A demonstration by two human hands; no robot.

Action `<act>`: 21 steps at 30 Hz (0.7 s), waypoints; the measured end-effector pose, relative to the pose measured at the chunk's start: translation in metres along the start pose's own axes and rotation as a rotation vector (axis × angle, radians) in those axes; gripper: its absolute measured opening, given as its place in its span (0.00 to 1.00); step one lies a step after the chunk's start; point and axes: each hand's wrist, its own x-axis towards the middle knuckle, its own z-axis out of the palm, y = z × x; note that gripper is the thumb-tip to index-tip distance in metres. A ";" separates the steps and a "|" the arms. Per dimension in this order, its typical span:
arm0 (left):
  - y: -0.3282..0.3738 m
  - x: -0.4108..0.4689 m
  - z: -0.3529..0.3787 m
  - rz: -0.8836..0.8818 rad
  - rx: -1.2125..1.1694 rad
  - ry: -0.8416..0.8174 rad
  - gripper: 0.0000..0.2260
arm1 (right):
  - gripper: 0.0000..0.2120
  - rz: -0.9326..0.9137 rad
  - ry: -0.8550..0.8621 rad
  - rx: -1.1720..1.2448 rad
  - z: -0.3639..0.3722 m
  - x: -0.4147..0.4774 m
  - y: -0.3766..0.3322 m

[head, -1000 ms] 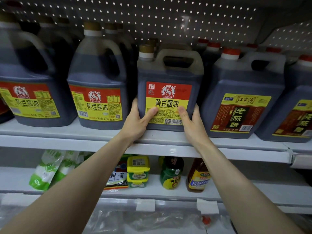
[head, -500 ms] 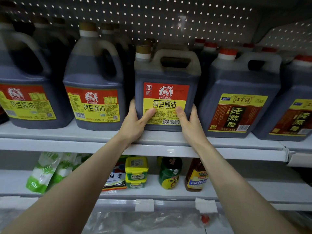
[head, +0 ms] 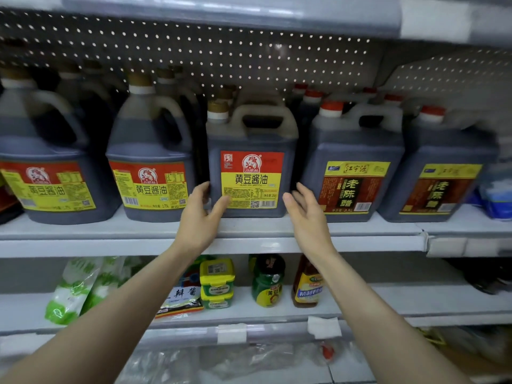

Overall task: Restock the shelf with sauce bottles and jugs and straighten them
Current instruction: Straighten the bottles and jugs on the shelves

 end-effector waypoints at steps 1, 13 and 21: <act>0.006 -0.005 0.000 0.022 0.013 0.044 0.24 | 0.24 -0.011 0.018 -0.010 -0.006 -0.005 -0.002; 0.069 -0.033 0.067 0.114 -0.119 -0.041 0.18 | 0.18 -0.071 0.228 -0.111 -0.103 -0.027 -0.017; 0.077 -0.026 0.136 0.051 -0.238 -0.147 0.35 | 0.28 -0.028 0.204 -0.114 -0.153 -0.003 0.006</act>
